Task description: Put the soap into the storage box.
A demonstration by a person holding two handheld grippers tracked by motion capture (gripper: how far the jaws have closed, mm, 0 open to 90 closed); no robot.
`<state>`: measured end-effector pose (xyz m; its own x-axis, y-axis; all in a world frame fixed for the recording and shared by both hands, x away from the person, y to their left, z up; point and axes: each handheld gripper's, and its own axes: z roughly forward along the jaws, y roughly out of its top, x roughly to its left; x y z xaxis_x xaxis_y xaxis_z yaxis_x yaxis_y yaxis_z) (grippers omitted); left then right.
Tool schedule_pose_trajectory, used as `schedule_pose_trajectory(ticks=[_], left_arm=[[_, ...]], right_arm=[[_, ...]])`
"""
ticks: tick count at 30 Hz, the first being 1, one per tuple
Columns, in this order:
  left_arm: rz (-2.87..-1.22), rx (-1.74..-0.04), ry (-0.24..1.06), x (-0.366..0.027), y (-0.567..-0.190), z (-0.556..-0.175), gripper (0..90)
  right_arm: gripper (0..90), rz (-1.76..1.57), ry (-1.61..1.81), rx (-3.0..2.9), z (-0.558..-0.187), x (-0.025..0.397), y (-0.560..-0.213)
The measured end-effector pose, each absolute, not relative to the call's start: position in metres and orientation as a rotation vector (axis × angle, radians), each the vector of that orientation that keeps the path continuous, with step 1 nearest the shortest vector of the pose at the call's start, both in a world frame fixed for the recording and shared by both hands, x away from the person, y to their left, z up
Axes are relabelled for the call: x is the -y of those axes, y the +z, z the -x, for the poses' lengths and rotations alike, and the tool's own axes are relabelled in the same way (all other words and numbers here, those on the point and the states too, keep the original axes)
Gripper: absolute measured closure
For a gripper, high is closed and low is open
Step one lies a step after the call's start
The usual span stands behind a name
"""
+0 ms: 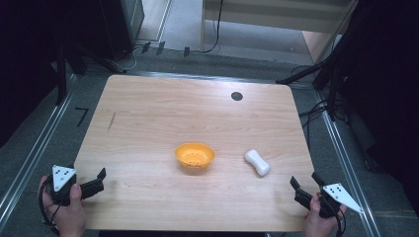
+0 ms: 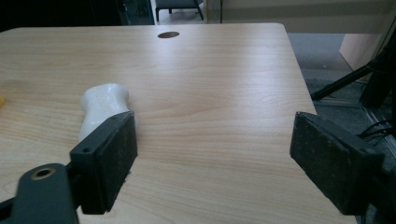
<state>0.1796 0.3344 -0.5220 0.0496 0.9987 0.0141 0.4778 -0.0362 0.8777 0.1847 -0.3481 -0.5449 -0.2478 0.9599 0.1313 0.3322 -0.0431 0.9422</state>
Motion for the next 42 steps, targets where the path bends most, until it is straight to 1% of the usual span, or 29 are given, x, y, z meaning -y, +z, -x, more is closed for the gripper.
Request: schedule_pose_trajectory(ticks=[2, 3, 6, 12, 14, 16, 17, 21, 27, 28, 29, 33, 37, 42], left_arm=[[-1.607, -1.519, 0.918, -0.334, -0.522, -0.18, 0.0], [-1.61, -1.518, 0.923, -0.334, -0.522, -0.18, 0.0], [-1.616, -1.513, 0.927, -0.333, -0.522, -0.179, 0.0], [-1.622, -1.517, 0.927, -0.333, -0.522, -0.18, 0.0], [-1.624, -1.517, 0.923, -0.333, -0.522, -0.181, 0.0], [-1.631, -1.513, 0.916, -0.333, -0.522, -0.182, 0.0], [-1.633, -1.515, 0.912, -0.333, -0.522, -0.182, 0.0], [-1.631, -1.517, 0.901, -0.333, -0.522, -0.182, 0.0], [-1.629, -1.517, 0.891, -0.334, -0.522, -0.183, 0.0], [-1.629, -1.516, 0.889, -0.334, -0.522, -0.183, 0.0], [-1.627, -1.518, 0.888, -0.334, -0.522, -0.183, 0.0], [-1.63, -1.521, 0.884, -0.334, -0.522, -0.183, 0.0], [-1.629, -1.522, 0.883, -0.335, -0.522, -0.184, 0.0], [-1.631, -1.522, 0.874, -0.335, -0.522, -0.184, 0.0]], right_arm=[[18.8, -1.378, 1.308, -1.63, -0.185, 0.348, -0.545], [21.2, -1.378, 1.3, -1.648, -0.185, 0.347, -0.545], [22.6, -1.37, 1.299, -1.687, -0.187, 0.346, -0.545], [25.1, -1.363, 1.184, -1.814, -0.191, 0.34, -0.542], [27.7, -1.342, 1.125, -1.876, -0.194, 0.335, -0.536], [33.3, -1.349, 1.143, -1.944, -0.197, 0.334, -0.534], [34.1, -1.35, 1.17, -2.013, -0.2, 0.334, -0.533], [34.5, -1.34, 1.097, -2.141, -0.209, 0.328, -0.53], [36.4, -1.336, 1.076, -2.203, -0.22, 0.326, -0.519], [35.8, -1.333, 1.072, -2.216, -0.222, 0.326, -0.517], [32.7, -1.329, 1.063, -2.228, -0.224, 0.325, -0.516], [30.7, -1.314, 1.019, -2.266, -0.232, 0.321, -0.51], [29.5, -1.272, 0.996, -2.304, -0.24, 0.316, -0.507], [30.5, -1.251, 0.939, -2.398, -0.247, 0.309, -0.506]])
